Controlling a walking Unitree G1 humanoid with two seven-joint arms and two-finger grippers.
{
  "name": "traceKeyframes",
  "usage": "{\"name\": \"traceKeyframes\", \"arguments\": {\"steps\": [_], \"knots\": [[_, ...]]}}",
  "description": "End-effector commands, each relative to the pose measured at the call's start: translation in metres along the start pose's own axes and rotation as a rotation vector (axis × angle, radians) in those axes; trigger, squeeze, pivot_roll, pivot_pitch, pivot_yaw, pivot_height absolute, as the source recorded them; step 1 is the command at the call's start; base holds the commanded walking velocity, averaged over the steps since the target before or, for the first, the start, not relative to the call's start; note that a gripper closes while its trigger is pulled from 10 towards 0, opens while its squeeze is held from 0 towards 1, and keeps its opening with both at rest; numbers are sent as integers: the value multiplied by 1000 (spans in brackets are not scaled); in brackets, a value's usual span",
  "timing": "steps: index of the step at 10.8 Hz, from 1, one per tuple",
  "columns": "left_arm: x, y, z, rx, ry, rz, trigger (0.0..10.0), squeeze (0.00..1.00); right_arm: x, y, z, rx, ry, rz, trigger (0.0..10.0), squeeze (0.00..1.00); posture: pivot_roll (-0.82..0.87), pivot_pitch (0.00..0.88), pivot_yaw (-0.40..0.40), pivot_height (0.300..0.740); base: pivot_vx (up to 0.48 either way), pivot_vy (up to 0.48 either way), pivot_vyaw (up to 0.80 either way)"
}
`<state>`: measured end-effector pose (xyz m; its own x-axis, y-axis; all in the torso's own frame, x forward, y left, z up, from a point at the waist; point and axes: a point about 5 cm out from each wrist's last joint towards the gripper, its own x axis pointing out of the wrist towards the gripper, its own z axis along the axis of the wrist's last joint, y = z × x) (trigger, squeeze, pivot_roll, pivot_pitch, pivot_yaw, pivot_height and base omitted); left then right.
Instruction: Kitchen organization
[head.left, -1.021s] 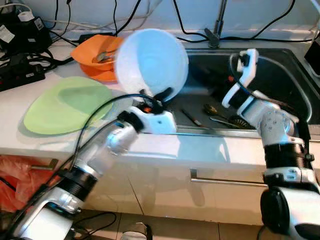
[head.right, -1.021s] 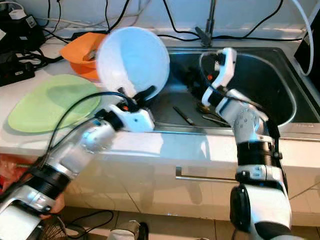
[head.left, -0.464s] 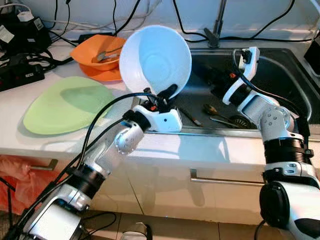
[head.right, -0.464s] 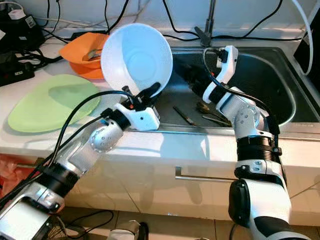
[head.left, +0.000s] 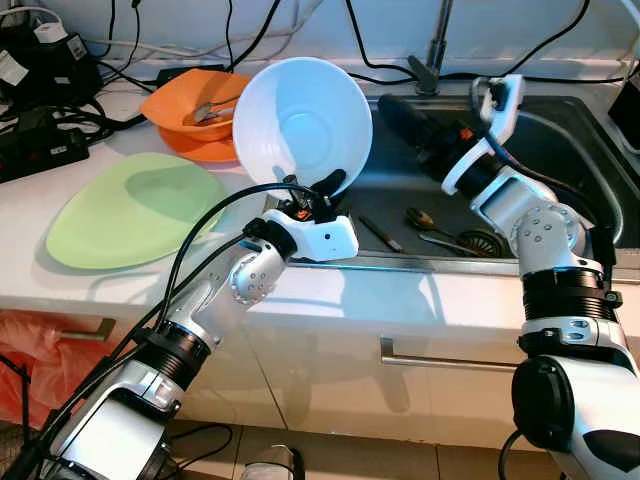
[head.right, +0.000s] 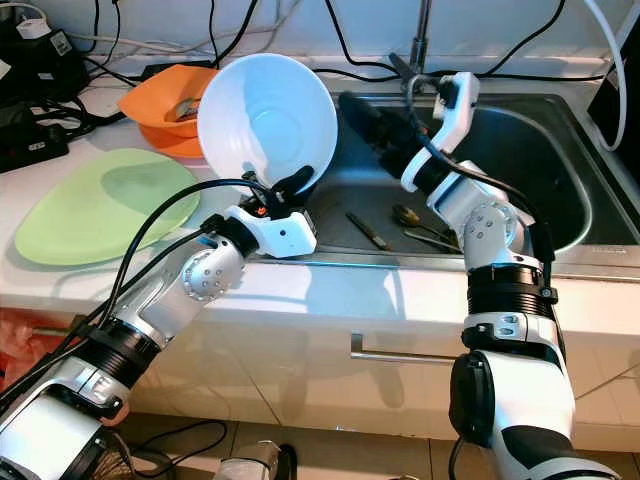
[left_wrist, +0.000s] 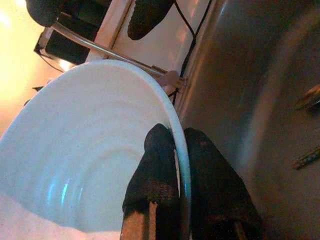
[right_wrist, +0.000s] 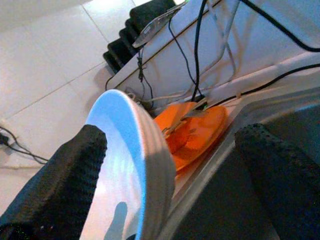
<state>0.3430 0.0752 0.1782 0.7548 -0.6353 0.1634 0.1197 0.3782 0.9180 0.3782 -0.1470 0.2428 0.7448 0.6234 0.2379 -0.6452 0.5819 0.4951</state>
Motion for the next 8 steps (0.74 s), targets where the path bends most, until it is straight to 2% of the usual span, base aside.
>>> {"name": "traceKeyframes", "arguments": {"steps": [1,5,6,7,8], "knots": [[4,4,4,25,-28,16,0,0,4,10,3,-8,1,57,10000,0,199,65,72,740,0,0,0],[10,2,22,46,-117,31,0,0,3,15,-18,10,100,114,10000,0,199,68,71,740,0,0,0],[10,1,26,53,-138,30,0,0,4,15,-22,16,114,112,8549,0,208,71,69,740,0,0,0],[10,0,30,57,-157,33,0,0,5,15,-25,15,129,110,0,0,213,72,68,740,0,0,0],[10,0,32,58,-167,43,0,0,6,15,-26,11,133,105,0,0,213,72,68,740,0,0,0]]}}
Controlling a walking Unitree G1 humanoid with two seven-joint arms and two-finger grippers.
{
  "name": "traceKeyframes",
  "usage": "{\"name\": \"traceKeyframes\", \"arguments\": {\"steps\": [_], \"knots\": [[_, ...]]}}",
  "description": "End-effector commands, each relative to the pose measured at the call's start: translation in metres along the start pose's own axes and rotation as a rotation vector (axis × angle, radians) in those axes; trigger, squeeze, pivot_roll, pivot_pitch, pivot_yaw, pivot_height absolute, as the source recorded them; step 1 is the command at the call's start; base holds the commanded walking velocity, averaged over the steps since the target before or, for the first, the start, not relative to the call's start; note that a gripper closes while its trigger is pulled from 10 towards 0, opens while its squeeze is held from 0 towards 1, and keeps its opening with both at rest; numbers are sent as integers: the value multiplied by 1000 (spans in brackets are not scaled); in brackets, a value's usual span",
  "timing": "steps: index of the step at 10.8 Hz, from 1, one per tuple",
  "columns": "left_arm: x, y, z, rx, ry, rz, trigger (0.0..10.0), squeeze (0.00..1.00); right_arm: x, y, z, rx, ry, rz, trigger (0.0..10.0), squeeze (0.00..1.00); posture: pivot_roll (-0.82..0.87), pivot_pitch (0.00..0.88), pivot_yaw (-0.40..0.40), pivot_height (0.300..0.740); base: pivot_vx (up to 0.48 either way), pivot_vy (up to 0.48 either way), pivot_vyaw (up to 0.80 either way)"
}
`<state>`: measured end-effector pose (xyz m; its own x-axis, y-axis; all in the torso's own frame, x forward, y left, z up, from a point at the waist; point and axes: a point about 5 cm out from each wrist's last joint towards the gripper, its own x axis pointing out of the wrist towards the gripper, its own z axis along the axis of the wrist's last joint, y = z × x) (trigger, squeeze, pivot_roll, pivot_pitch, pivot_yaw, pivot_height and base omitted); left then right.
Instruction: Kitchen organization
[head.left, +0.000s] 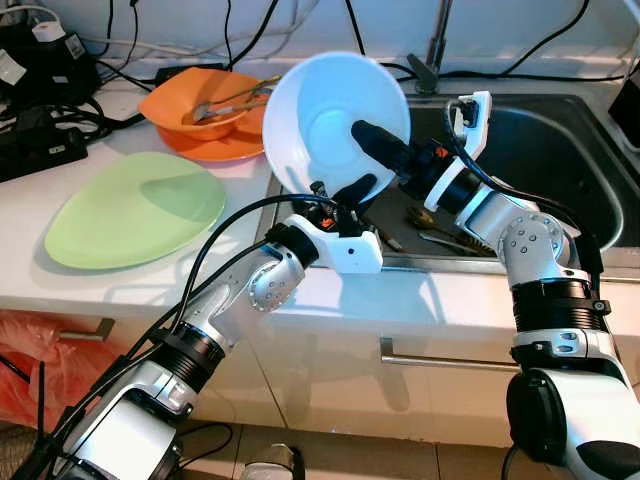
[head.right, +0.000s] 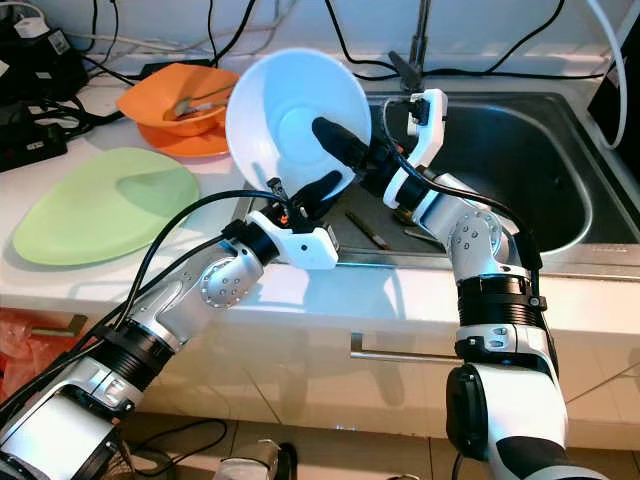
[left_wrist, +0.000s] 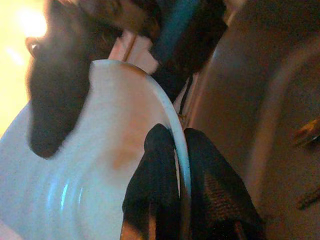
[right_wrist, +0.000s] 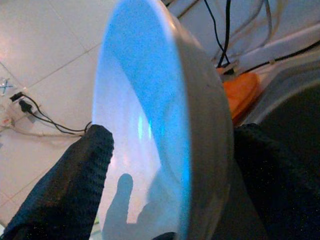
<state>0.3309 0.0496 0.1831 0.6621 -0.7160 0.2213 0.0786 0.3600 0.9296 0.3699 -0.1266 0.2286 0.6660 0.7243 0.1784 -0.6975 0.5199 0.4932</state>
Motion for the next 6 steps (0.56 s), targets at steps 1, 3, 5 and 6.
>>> {"name": "traceKeyframes", "arguments": {"steps": [1,3,5,6], "knots": [[1,11,6,32,-40,62,0,0,5,0,0,-9,16,-21,0,0,216,76,63,740,0,0,0],[-2,13,5,45,-39,88,0,0,7,-2,2,-21,22,-51,0,0,218,78,58,740,0,0,0],[-3,11,6,44,-40,88,0,0,7,-5,4,-32,21,-77,0,0,214,79,53,740,0,0,0],[-3,10,6,43,-39,89,0,0,7,-7,5,-36,18,-95,0,0,212,79,53,740,0,0,0]]}}
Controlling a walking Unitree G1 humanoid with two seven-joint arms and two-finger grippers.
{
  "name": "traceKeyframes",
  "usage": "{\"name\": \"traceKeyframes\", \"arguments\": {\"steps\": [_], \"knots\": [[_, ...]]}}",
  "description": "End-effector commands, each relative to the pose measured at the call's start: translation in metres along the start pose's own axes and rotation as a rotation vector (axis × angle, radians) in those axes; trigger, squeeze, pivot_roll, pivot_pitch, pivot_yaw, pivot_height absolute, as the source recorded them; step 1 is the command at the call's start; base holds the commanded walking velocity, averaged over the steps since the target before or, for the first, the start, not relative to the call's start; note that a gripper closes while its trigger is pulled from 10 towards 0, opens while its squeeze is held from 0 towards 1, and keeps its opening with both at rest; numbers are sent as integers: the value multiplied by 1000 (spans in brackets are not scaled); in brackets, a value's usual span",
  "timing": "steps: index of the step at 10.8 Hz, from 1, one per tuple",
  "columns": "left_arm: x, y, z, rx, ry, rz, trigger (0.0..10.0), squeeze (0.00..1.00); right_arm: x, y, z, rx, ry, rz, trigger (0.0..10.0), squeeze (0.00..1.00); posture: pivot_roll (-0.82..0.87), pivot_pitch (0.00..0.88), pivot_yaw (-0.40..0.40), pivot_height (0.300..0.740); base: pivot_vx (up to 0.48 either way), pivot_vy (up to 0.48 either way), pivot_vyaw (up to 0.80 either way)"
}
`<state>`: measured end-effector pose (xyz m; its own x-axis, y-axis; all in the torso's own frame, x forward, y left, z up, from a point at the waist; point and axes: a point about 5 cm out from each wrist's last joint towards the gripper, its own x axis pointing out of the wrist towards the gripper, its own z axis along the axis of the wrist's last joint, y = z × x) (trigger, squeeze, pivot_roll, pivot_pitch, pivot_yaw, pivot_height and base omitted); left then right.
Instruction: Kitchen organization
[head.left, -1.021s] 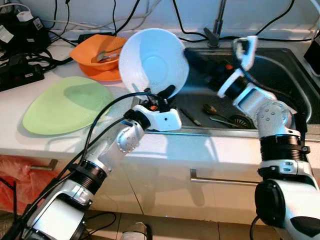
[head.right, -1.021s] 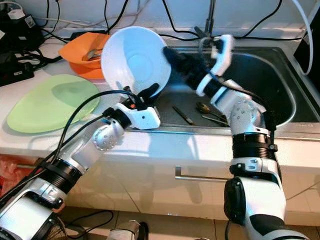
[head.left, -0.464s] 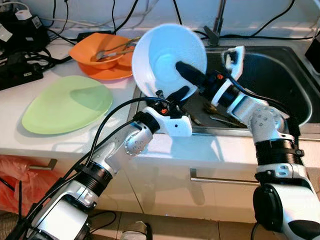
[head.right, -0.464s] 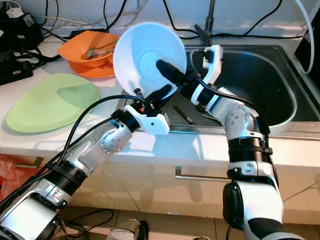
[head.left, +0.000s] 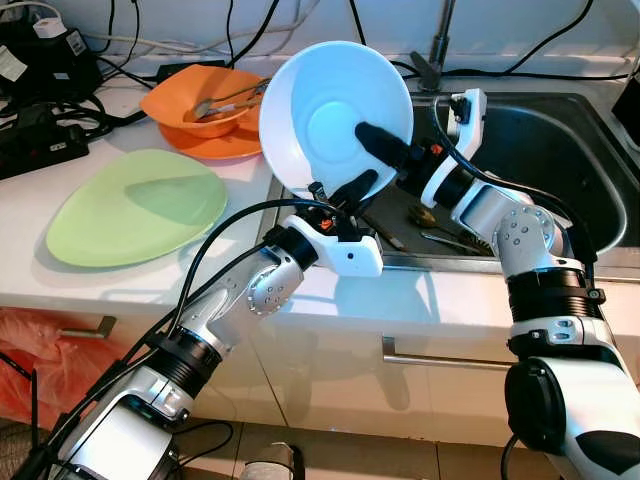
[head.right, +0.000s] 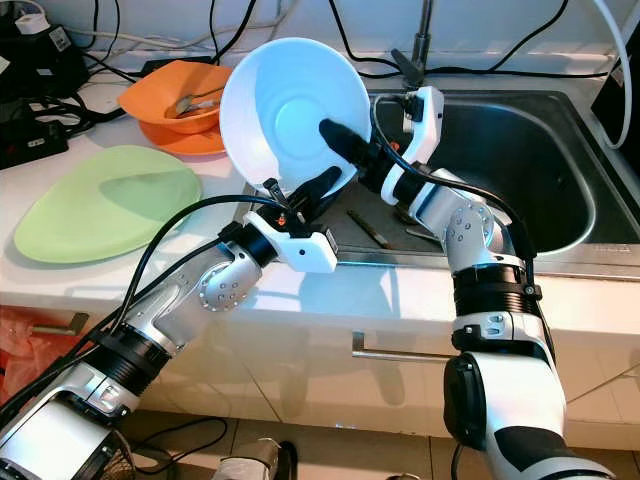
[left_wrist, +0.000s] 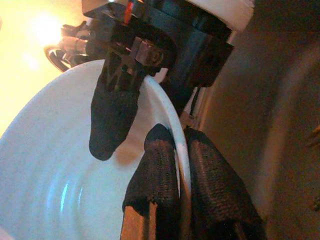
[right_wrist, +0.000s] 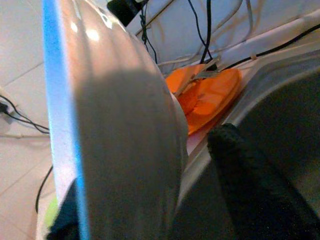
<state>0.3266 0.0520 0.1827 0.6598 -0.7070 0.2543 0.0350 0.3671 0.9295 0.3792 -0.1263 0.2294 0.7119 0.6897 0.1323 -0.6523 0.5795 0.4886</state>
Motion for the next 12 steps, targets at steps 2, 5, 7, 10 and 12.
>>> {"name": "traceKeyframes", "arguments": {"steps": [2,5,7,10,12], "knots": [[2,7,5,21,-38,47,0,0,-1,-5,6,-28,0,-51,0,0,206,75,54,740,0,0,0],[1,5,3,45,-34,33,118,0,-1,-10,7,-80,60,-127,0,0,205,73,52,740,0,0,0],[0,5,2,58,-35,23,2039,0,-2,-11,7,-91,80,-127,0,0,202,74,54,740,0,0,0],[2,7,1,61,-37,11,10000,0,-3,-11,7,-94,86,-128,0,0,197,75,56,740,0,0,0],[6,11,1,16,-33,32,10000,208,-5,-14,4,-89,90,-143,0,0,191,75,60,740,0,0,0]]}}
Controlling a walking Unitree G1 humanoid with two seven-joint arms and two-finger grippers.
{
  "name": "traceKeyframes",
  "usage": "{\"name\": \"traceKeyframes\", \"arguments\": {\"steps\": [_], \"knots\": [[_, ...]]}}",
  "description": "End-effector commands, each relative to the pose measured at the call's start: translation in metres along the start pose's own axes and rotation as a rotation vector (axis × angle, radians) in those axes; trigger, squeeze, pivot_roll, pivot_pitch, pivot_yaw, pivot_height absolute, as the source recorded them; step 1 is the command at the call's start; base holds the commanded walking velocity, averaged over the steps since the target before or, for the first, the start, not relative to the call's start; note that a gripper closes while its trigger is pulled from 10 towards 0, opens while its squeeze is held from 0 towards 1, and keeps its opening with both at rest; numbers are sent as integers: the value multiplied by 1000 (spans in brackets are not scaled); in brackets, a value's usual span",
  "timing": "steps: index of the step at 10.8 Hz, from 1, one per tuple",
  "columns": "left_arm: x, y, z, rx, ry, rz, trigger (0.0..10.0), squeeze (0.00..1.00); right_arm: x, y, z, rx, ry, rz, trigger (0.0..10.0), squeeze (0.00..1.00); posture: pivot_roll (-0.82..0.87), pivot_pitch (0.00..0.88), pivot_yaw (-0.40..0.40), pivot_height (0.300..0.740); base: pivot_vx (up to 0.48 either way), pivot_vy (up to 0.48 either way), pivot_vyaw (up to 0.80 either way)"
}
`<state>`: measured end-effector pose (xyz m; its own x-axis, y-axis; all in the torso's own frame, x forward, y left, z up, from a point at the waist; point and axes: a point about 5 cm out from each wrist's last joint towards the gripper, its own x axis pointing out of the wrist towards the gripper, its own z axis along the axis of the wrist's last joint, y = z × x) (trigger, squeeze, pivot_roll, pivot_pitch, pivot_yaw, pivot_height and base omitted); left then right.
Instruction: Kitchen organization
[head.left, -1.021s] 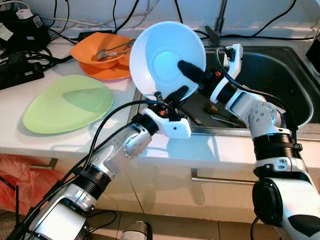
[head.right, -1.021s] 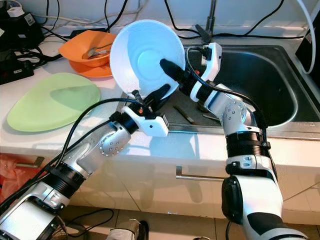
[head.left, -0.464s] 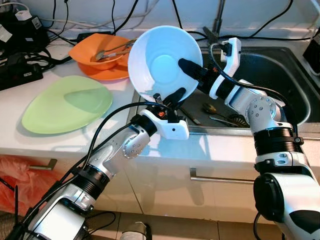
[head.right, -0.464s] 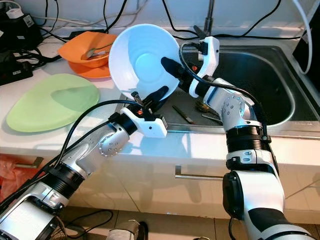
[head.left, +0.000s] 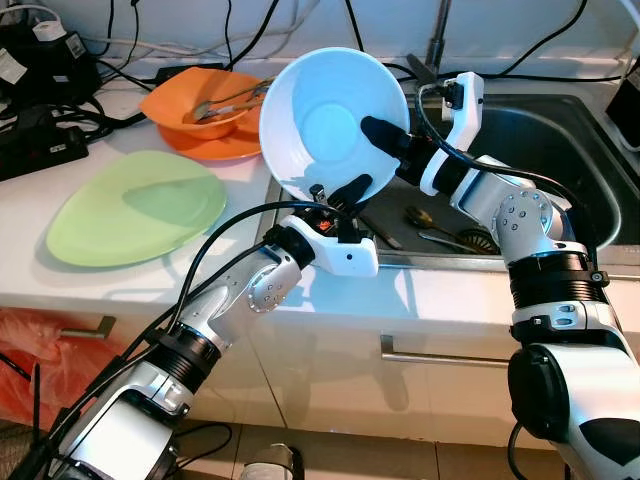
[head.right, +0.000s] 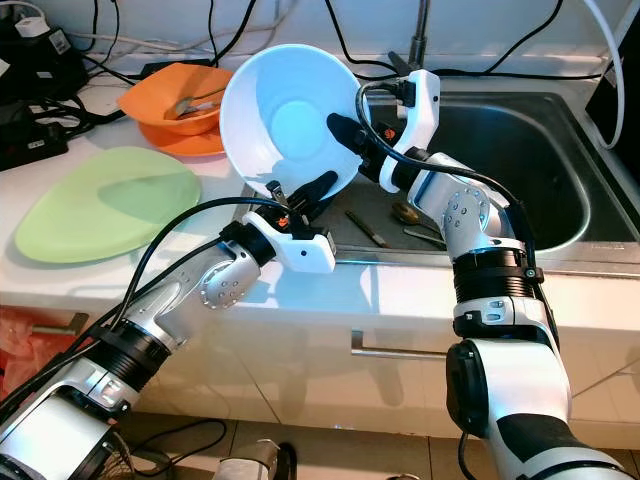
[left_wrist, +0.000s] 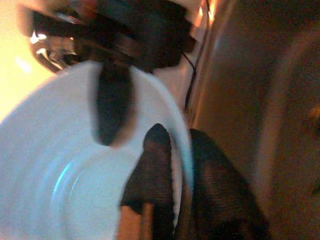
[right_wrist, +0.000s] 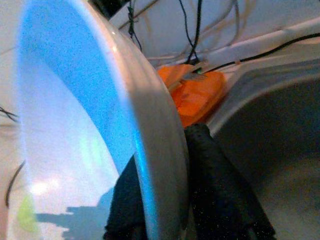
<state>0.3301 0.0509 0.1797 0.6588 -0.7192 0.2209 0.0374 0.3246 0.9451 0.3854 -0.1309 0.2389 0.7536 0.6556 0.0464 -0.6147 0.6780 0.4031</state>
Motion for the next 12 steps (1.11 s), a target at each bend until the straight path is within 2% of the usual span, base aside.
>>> {"name": "traceKeyframes", "arguments": {"steps": [1,5,7,8,10,12], "knots": [[3,14,7,-47,-60,64,10000,1000,-8,-13,-10,16,40,-62,0,0,188,74,62,740,0,0,0],[3,17,9,-65,-94,67,10000,1000,-6,-13,-10,21,30,-74,0,0,195,66,60,740,0,0,0],[1,24,12,-125,-115,104,10000,1000,-5,-18,-11,23,12,-125,0,0,197,65,60,740,0,0,0],[-2,29,13,-177,-107,131,10000,1000,-7,-25,-11,14,-2,-186,0,0,197,66,61,740,0,0,0],[-12,33,14,-232,-94,162,10000,1000,-16,-44,-13,-7,-27,-326,0,0,204,72,58,740,0,0,0],[-17,40,16,-274,-92,167,10000,1000,-22,-56,-17,-47,-29,-407,0,0,206,72,57,740,0,0,0]]}}
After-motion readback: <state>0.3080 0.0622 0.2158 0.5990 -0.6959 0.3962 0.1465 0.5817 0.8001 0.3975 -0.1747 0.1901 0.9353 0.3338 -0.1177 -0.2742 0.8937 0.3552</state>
